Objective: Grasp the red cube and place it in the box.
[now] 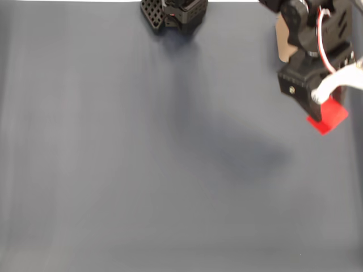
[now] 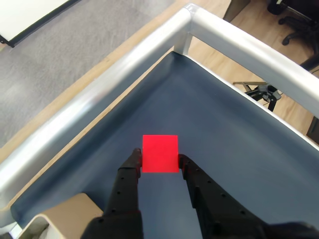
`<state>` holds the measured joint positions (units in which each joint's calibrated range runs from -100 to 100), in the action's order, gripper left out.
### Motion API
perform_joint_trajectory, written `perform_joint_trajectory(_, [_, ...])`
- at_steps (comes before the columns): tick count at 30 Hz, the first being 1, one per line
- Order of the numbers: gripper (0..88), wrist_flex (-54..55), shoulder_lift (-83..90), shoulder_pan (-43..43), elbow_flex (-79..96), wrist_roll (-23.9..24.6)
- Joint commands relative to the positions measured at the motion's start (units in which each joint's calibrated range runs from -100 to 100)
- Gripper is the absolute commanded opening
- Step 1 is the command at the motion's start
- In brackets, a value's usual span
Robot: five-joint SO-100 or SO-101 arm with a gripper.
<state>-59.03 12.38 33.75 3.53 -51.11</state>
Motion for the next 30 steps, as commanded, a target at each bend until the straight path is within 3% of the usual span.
perform_joint_trajectory(1, [7.7,-0.2,7.2,2.0,1.8,-0.6])
perform_joint_trajectory(30, [7.7,-4.0,29.6,20.1,20.7,-1.6])
